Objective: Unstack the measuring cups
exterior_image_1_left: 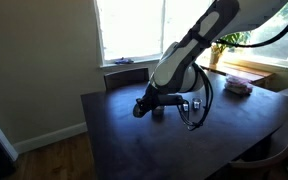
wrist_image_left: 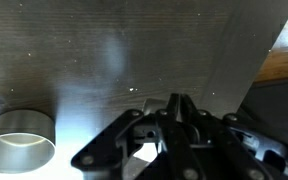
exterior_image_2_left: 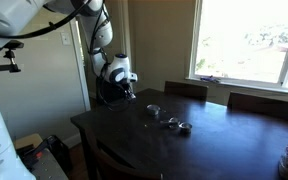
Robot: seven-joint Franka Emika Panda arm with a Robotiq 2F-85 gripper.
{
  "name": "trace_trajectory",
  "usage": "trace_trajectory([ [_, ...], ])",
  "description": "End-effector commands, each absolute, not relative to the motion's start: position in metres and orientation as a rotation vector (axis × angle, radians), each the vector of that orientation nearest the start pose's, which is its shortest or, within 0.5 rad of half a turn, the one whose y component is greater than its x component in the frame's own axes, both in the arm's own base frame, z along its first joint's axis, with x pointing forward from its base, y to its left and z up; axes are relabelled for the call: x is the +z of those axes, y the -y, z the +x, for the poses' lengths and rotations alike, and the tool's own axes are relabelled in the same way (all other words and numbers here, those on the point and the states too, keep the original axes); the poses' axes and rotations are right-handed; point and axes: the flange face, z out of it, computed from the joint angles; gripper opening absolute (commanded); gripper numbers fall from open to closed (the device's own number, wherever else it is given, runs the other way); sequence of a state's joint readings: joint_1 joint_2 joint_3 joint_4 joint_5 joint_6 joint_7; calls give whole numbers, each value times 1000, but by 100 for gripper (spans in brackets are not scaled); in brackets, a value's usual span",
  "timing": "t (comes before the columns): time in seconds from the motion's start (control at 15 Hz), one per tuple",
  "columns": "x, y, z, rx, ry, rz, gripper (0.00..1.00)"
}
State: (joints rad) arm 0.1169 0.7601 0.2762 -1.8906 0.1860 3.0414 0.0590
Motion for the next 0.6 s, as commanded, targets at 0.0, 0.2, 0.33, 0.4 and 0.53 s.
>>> trace_trajectory([
  [0.0,141,-211,621,-427,69,-2750,7],
  [0.2,128,-196,631,-387,68,-2709,7],
  [0.33,121,-187,639,-361,77,-2673,7],
  [0.4,119,-184,642,-348,85,-2660,7],
  [0.53,115,-179,648,-324,122,-2616,7],
])
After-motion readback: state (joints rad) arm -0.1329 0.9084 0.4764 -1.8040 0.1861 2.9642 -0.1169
